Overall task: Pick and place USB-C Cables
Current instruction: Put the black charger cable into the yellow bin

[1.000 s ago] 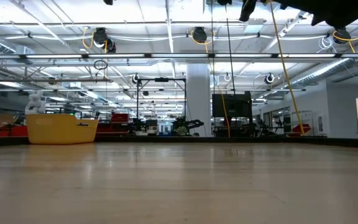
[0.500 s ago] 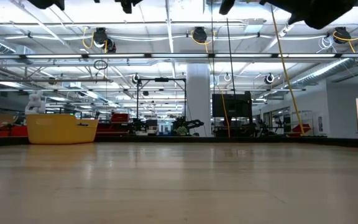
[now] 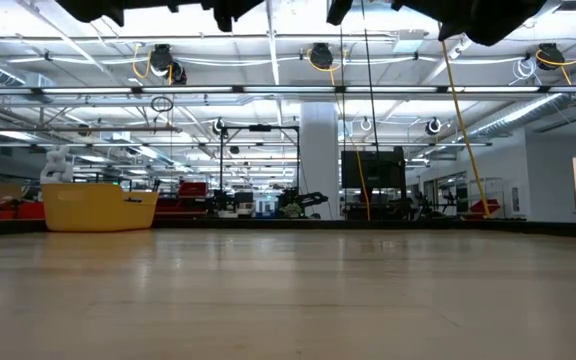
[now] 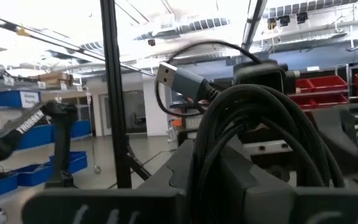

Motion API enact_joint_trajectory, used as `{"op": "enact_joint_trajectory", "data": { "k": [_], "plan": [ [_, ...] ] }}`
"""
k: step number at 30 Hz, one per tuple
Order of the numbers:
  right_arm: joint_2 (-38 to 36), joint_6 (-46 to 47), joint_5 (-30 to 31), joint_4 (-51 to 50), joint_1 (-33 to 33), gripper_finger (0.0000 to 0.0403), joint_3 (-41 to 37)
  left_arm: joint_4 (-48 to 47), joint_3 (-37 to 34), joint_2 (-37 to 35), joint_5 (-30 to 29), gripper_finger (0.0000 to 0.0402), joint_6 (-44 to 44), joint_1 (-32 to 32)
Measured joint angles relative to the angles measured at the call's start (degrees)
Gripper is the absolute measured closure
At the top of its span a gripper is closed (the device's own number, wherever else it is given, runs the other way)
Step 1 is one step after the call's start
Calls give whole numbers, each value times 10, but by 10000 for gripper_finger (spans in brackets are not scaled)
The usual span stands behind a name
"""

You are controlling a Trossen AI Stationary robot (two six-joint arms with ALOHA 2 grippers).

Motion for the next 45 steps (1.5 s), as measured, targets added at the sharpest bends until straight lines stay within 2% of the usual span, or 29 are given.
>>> {"op": "enact_joint_trajectory", "data": {
  "k": [5, 16, 20, 30, 36, 39, 42, 45],
  "plan": [
    [0, -10, 1, -6, 0, 371, 0, 11, 18, 33, 0, 149, -10, 2],
    [0, -17, 1, -21, 0, 371, 0, 26, 51, 86, -1, 198, -12, 5],
    [0, -19, 1, -23, 0, 371, 0, 39, 51, 86, -1, 235, -1, 5],
    [0, -30, 2, -29, 0, 371, -1, 38, 51, 84, 3, 363, 21, 5],
    [0, -30, 2, -34, -4, 370, -1, 36, 51, 84, 10, 364, 19, 5],
    [0, -30, 7, -34, -4, 362, -1, 36, 51, 84, 10, 349, 14, 5],
    [0, -38, 20, -35, -4, 342, -1, 37, 51, 82, 10, 339, 11, 6],
    [0, -39, 21, -37, -4, 314, -1, 36, 51, 82, 12, 350, 11, 5]
  ]
}}
